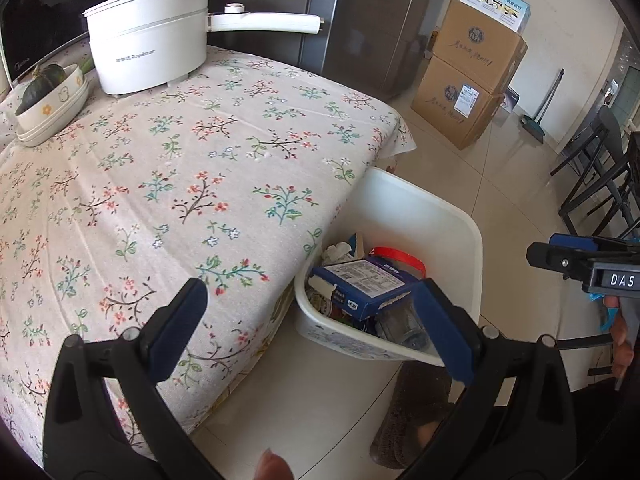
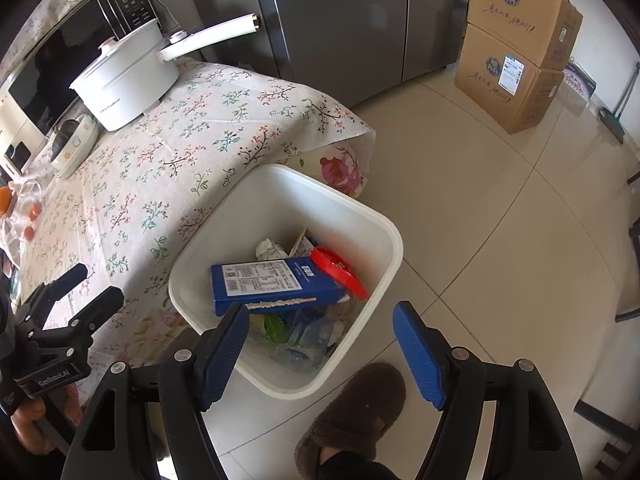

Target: Collect trash

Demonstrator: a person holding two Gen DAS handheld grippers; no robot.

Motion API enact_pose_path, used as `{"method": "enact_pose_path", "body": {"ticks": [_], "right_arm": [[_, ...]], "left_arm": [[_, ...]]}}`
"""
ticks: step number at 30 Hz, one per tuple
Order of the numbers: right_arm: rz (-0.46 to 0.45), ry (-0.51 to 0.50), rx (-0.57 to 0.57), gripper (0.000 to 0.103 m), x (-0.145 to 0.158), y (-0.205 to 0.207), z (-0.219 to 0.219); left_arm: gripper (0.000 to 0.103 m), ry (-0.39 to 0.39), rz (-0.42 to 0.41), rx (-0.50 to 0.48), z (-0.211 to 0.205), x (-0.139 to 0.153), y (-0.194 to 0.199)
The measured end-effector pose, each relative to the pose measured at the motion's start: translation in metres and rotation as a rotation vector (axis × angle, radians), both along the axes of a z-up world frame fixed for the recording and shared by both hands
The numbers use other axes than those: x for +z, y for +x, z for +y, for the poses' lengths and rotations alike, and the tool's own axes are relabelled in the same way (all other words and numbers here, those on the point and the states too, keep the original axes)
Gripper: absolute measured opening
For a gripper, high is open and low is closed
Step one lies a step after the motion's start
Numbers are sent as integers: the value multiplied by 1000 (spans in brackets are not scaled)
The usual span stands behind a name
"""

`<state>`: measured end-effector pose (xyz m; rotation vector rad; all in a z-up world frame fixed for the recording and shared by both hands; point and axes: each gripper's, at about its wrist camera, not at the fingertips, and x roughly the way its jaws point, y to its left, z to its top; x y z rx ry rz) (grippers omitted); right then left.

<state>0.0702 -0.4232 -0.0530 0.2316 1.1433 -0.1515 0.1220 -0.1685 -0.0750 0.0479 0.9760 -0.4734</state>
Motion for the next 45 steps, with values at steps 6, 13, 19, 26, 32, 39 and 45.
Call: {"method": "enact_pose_path", "body": {"ticks": [6, 13, 19, 26, 32, 39, 45], "right_arm": [[-61, -61, 35, 79, 16, -12, 28], [-218, -158, 103, 85, 45, -38, 80], [-386, -199, 197, 87, 72, -68, 133], [-512, -205, 313, 88, 87, -86, 190], [-565, -214, 359, 88, 89, -87, 214], [-555, -205, 380, 88, 86, -81, 226], [-566, -218, 391, 88, 86, -83, 232]], "left_arm": [[102, -8, -19, 75, 38, 18, -22], [102, 16, -101, 213, 85, 49, -60], [102, 70, -218, 374, 122, 72, -100], [102, 108, -301, 510, 154, 84, -132], [102, 135, -357, 583, 171, 87, -146], [102, 112, -333, 599, 181, 84, -148], [102, 111, -350, 600, 180, 87, -151]]}}
